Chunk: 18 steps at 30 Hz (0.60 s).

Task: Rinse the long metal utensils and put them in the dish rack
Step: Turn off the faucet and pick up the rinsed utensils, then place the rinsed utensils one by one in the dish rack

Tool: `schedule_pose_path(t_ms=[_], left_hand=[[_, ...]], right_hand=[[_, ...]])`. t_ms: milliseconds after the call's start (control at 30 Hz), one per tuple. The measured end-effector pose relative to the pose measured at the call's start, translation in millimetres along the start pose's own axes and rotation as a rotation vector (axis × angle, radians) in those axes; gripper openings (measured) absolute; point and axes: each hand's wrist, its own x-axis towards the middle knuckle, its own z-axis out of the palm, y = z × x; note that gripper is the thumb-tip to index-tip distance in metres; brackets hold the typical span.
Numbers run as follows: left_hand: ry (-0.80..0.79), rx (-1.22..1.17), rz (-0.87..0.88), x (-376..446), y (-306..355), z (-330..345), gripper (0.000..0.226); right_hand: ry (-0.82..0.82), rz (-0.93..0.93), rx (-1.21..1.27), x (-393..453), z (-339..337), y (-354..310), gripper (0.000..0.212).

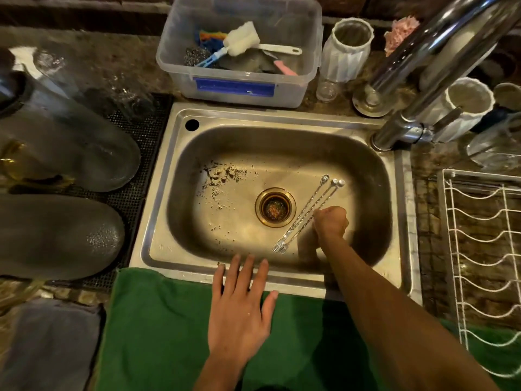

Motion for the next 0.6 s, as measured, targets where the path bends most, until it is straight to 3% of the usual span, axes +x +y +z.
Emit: schedule_pose_path(t_ms=[333,600], left_hand=[[0.017,-0.001,0.001,-0.9,-0.2,0.9,0.056],[0.027,-0.005,0.007,-0.5,-0.5,0.5,0.057]], right_hand=[[0.086,0.049,-0.085,-8.3,22.2,-8.8,0.005],[0.085,0.061,0.005,-11.6,16.1,-11.3,0.006]])
